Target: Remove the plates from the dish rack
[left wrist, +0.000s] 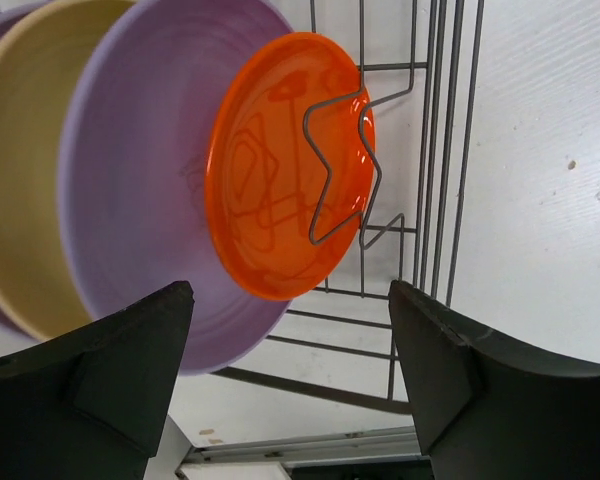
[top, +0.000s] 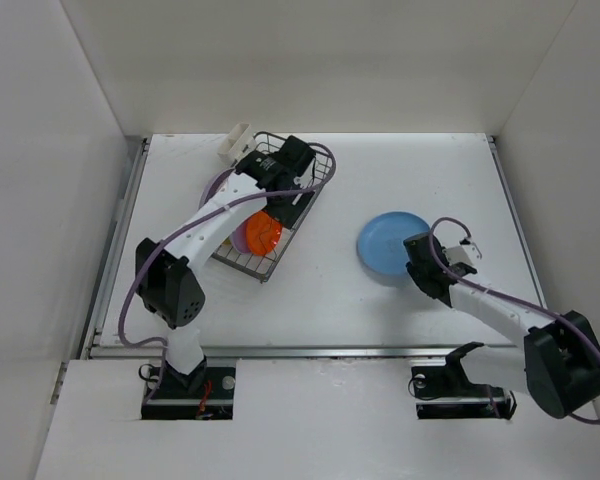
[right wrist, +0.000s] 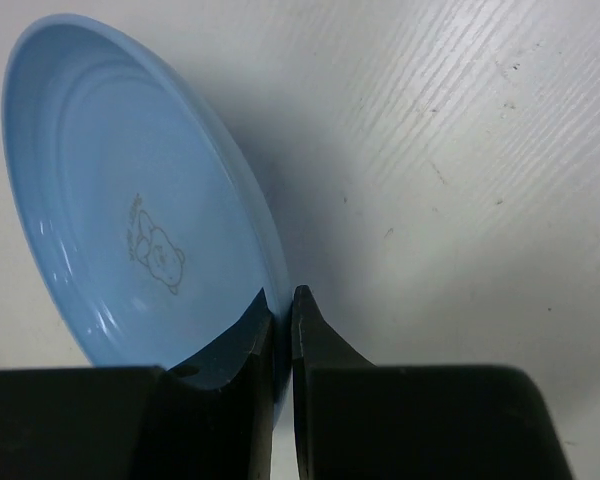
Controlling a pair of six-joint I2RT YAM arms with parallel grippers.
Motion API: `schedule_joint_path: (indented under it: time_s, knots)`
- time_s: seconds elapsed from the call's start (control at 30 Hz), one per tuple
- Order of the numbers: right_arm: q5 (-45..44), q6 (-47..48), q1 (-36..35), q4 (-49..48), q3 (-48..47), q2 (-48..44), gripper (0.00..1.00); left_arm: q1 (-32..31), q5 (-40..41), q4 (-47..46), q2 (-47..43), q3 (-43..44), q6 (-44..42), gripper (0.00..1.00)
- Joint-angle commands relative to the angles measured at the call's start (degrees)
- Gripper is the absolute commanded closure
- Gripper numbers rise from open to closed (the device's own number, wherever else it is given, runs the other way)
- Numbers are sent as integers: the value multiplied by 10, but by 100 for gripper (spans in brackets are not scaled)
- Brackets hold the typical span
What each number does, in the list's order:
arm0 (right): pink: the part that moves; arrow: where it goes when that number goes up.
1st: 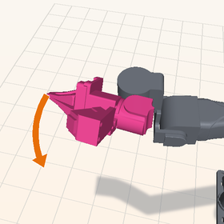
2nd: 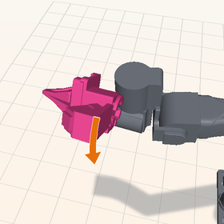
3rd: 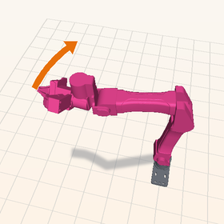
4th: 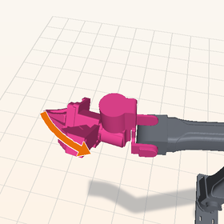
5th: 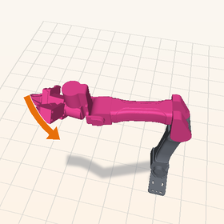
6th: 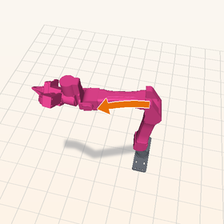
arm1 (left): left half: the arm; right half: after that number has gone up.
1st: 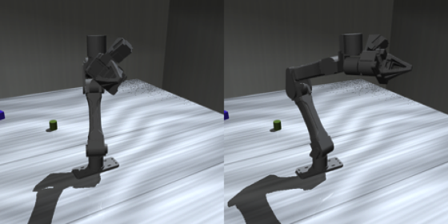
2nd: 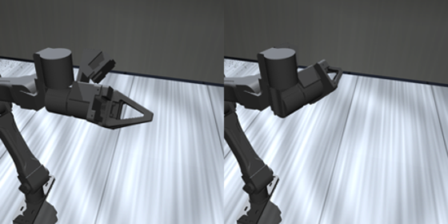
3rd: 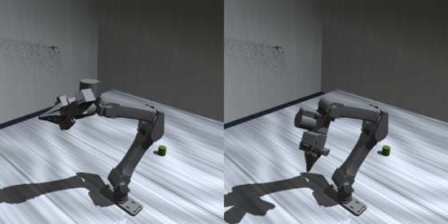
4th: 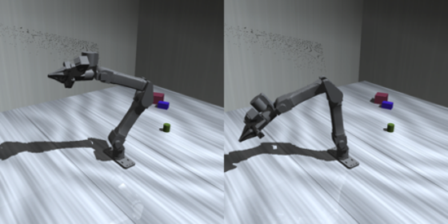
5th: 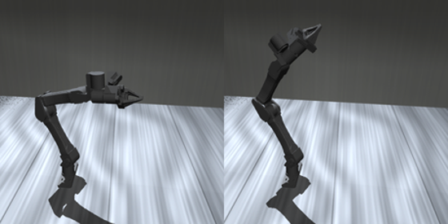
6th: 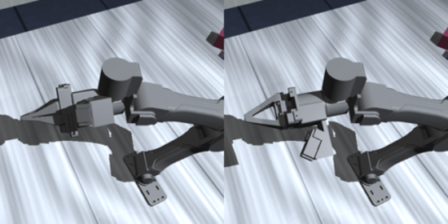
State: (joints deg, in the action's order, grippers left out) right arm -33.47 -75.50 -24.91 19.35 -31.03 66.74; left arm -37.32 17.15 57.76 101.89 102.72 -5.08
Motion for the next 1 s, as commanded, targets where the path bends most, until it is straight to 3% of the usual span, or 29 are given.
schedule_joint_path:
  time_s: [0.0,0.03,0.1,0.13,0.27,0.4,0.53,0.7,0.97]
  knots:
    - [-34,-104,19,-36,5,21,100,1,22,-22,2,-6,-3,24]
    - [-34,-105,19,-36,5,26,100,1,28,-22,10,-6,-3,25]
    - [-34,-105,19,-29,-10,37,87,1,37,-37,10,-26,-3,27]
    - [-34,-105,19,-10,-16,45,72,1,37,-37,16,-31,-9,27]
    - [-14,-105,19,19,-39,45,35,1,42,-43,31,-38,-14,30]
    - [-2,-97,19,31,-45,24,17,6,89,-64,36,-50,-14,30]
    - [3,-56,19,45,-50,9,11,6,136,-83,43,-55,-14,33]
    - [11,1,13,68,-70,-31,11,19,121,-55,71,-29,-14,34]
    - [-8,36,-9,128,-83,-120,11,37,77,-26,106,-12,5,51]
